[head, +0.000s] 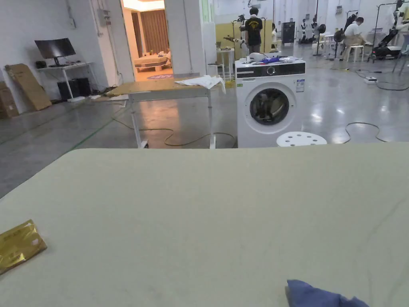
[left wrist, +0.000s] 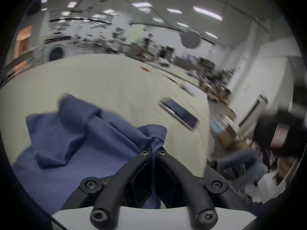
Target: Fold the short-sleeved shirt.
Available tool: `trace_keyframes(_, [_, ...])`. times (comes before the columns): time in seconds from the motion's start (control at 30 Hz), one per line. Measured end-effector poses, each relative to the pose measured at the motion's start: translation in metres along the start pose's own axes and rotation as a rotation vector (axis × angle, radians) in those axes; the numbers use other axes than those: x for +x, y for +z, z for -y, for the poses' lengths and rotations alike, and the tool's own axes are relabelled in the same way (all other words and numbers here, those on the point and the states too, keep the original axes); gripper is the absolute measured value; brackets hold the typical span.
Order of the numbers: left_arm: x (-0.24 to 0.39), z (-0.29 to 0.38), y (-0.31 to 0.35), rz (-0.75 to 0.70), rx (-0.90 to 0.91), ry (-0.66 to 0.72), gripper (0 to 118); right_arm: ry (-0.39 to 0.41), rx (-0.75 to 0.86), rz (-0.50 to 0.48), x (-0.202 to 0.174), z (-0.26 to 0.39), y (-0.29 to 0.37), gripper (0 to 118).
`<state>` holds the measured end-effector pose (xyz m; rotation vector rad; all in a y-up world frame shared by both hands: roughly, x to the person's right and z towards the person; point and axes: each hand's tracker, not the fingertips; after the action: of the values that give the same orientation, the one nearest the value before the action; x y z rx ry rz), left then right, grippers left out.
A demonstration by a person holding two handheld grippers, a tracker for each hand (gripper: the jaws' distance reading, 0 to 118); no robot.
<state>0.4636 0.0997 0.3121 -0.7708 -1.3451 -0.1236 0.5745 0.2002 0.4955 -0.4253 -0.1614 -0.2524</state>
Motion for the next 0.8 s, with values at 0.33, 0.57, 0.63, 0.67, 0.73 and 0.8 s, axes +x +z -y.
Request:
trace_keyframes(0.33, [0.013, -0.011, 0.076, -0.16, 0.224, -0.038, 78, -0.003, 0.007, 0.003, 0.004, 0.004, -0.004, 1])
trace_keyframes(0.57, [0.05, -0.014, 0.254, -0.701, 0.574, -0.176, 77, 0.068, 0.129, -0.09, -0.018, -0.019, -0.009, 1])
trace_keyframes(0.63, [0.063, -0.006, 0.284, -0.807, 0.623, -0.189, 72, 0.088, 0.171, -0.095, -0.025, -0.025, -0.007, 1])
trace_keyframes(0.67, [0.071, 0.0, 0.297, -0.851, 0.644, -0.198, 65, 0.096, 0.19, -0.102, -0.029, -0.028, -0.006, 1])
trace_keyframes(0.73, [0.086, 0.013, 0.317, -0.921, 0.672, -0.213, 35, 0.119, 0.239, -0.113, -0.035, -0.034, -0.001, 1])
trace_keyframes(0.8, [0.098, 0.024, 0.329, -1.007, 0.683, -0.212, 15, 0.149, 0.271, -0.121, -0.041, -0.039, 0.004, 1])
